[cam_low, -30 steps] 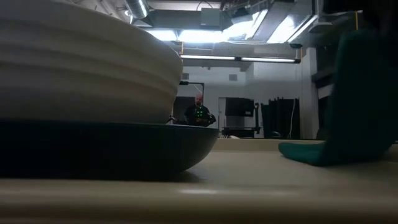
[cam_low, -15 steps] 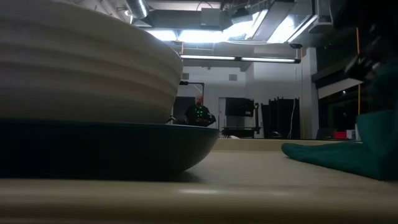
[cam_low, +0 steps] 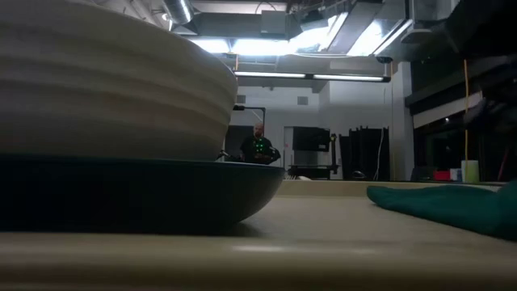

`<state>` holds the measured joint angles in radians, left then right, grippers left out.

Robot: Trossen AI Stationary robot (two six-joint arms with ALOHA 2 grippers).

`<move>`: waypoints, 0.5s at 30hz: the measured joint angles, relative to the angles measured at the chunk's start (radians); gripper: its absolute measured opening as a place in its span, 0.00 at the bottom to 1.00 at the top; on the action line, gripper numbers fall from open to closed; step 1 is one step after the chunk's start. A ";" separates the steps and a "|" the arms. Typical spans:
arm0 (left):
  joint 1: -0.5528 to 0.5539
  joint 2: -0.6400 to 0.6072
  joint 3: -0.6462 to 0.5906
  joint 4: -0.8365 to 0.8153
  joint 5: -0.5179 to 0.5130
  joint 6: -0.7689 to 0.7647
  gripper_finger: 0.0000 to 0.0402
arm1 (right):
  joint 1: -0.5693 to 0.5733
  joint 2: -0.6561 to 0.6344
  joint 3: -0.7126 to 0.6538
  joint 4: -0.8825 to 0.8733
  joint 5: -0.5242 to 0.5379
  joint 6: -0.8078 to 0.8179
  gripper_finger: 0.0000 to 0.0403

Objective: Set up tray
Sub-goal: Put the green napkin on the brown serving tray to the right of the black plate

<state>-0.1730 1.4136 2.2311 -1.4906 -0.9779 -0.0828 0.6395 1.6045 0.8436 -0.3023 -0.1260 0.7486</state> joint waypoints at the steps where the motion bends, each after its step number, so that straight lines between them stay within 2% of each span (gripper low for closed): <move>1: 0.000 0.000 0.000 0.000 0.000 0.000 0.36 | 0.000 0.007 0.000 0.000 0.000 0.000 0.04; 15: 0.000 0.000 0.000 0.007 -0.002 0.010 0.36 | -0.093 0.102 0.004 0.008 -0.018 -0.073 0.04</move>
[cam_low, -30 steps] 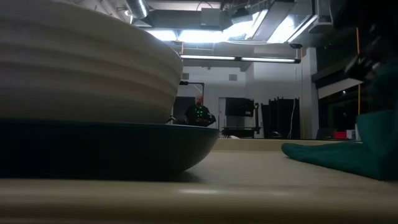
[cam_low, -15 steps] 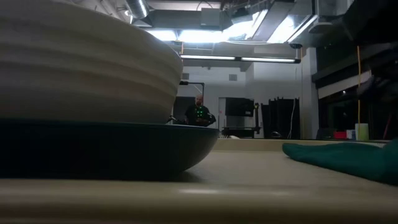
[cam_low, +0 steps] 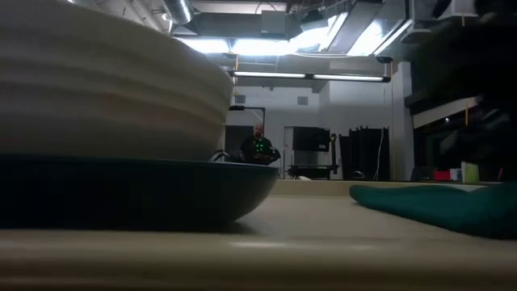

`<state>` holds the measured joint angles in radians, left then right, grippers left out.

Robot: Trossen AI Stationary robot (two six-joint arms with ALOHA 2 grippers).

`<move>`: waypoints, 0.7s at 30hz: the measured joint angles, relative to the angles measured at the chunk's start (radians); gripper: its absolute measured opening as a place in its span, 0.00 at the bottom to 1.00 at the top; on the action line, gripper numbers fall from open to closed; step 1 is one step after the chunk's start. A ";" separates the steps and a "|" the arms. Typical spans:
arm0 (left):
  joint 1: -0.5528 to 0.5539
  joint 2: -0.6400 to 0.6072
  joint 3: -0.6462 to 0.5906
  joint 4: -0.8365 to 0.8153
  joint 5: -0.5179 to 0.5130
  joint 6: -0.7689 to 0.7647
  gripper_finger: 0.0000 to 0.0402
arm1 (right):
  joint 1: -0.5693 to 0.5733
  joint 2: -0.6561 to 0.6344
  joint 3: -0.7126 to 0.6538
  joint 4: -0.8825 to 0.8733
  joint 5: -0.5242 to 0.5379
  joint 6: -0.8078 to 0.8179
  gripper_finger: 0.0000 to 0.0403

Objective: Set up tray
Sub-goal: Put the green napkin on the brown serving tray to the right of the black plate

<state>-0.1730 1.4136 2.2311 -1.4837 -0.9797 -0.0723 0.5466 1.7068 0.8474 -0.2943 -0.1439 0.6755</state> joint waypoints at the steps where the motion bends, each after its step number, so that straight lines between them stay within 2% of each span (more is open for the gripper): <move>1: 0.000 0.000 0.000 0.000 0.000 0.000 0.36 | -0.010 0.000 0.000 0.000 0.003 -0.001 0.04; 9: 0.000 0.000 0.000 0.000 0.003 -0.001 0.36 | -0.061 -0.009 -0.002 -0.003 0.024 -0.005 0.04; 15: 0.000 0.000 0.000 0.000 0.004 -0.001 0.36 | -0.062 -0.051 0.003 -0.037 0.082 -0.008 0.04; 21: 0.000 0.000 0.000 0.000 0.004 -0.001 0.36 | -0.081 -0.054 0.007 -0.037 0.074 -0.031 0.04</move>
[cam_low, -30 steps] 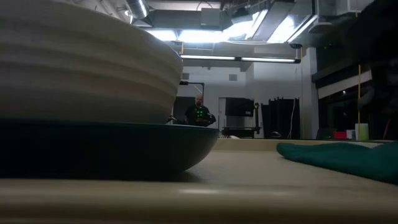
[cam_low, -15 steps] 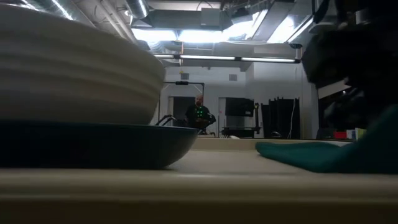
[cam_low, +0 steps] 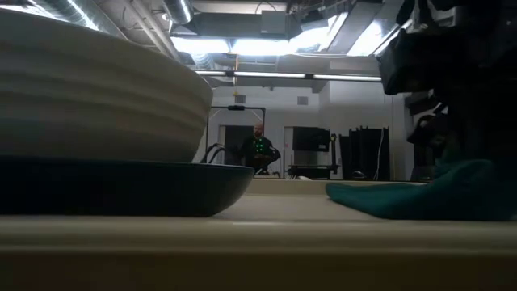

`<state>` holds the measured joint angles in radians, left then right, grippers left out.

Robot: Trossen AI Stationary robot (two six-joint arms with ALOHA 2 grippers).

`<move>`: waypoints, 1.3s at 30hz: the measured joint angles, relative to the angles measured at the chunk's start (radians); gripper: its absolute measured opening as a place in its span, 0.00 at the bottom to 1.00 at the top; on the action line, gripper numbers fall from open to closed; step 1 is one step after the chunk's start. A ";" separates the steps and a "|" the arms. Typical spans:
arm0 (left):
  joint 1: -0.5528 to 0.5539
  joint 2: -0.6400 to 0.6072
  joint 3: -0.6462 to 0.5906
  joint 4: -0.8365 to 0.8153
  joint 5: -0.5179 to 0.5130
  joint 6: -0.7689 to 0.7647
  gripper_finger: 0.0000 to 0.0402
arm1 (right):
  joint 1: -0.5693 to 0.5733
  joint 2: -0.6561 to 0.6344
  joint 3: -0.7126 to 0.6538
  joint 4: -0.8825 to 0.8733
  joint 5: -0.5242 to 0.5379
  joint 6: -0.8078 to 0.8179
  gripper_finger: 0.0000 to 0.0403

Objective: Set up tray
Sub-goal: Put the green napkin on the brown serving tray to the right of the black plate

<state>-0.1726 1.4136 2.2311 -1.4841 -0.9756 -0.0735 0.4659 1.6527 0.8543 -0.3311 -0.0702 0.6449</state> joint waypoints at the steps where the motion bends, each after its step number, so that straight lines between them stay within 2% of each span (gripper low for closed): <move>1: 0.000 0.000 0.000 0.000 0.000 0.000 0.36 | -0.002 0.000 0.000 -0.001 0.002 -0.003 0.04; 11: 0.000 0.000 0.000 0.000 0.001 -0.001 0.36 | 0.026 -0.006 0.002 -0.001 -0.097 0.023 0.04; 19: 0.000 0.000 0.000 0.000 0.000 0.006 0.36 | 0.032 -0.006 0.002 -0.004 -0.098 0.066 0.11; 34: 0.000 0.000 0.000 -0.001 -0.002 0.009 0.36 | 0.029 -0.006 0.002 -0.002 -0.159 0.087 0.13; 39: 0.000 0.000 0.000 -0.001 -0.002 0.009 0.36 | 0.029 -0.006 0.010 -0.005 -0.163 0.086 0.19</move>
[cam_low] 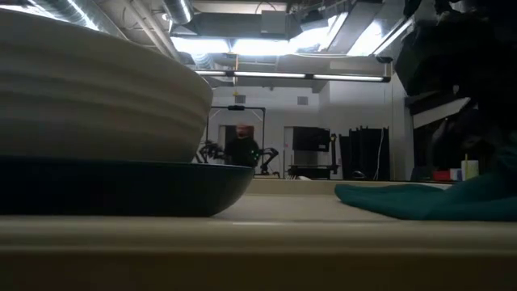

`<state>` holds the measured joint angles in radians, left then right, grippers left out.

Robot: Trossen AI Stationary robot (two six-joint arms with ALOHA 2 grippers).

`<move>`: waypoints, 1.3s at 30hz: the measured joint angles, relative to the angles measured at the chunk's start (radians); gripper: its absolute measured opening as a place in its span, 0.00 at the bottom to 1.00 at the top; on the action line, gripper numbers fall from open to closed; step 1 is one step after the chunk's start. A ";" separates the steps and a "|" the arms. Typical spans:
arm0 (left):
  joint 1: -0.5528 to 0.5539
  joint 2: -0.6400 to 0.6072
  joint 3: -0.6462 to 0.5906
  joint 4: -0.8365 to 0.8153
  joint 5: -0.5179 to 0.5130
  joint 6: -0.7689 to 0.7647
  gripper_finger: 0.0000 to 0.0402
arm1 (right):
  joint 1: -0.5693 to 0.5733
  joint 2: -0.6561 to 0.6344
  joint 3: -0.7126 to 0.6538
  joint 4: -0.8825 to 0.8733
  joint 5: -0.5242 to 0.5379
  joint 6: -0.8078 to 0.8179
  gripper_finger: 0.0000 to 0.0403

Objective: Set up tray
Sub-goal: Put the green napkin on the brown serving tray to the right of the black plate

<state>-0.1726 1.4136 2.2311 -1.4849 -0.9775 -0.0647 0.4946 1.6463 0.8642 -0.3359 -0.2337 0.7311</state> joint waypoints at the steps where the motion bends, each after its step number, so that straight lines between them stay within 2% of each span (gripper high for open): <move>1: 0.000 0.000 0.000 0.000 0.000 0.000 0.36 | 0.000 0.000 0.006 0.001 0.001 -0.003 0.21; 9: 0.000 0.000 0.000 -0.002 0.001 0.000 0.36 | -0.032 0.000 0.054 -0.019 0.003 -0.033 0.37; 15: 0.000 0.000 0.000 -0.014 0.001 0.000 0.36 | -0.034 0.000 0.106 -0.171 -0.060 -0.034 0.49; 20: 0.000 0.000 0.000 -0.018 0.001 0.000 0.36 | -0.034 0.000 0.202 -0.313 -0.091 -0.062 0.55; 23: 0.000 0.000 0.000 -0.018 0.002 0.000 0.36 | -0.034 0.000 0.291 -0.432 -0.058 -0.110 0.56; 26: 0.000 0.000 0.000 -0.017 0.002 0.004 0.36 | -0.033 -0.001 0.363 -0.534 0.052 -0.181 0.56; 29: 0.000 0.000 0.000 -0.017 0.002 0.013 0.36 | -0.033 -0.002 0.367 -0.526 0.154 -0.229 0.56; 34: 0.000 0.000 0.000 -0.017 0.010 0.012 0.36 | -0.046 -0.001 0.273 -0.389 0.160 -0.199 0.56; 39: 0.000 0.000 0.000 -0.017 0.008 0.022 0.36 | -0.050 -0.001 0.205 -0.349 0.164 -0.110 0.56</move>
<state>-0.1730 1.4139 2.2311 -1.5017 -0.9691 -0.0429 0.4445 1.6456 1.0696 -0.6846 -0.0701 0.6215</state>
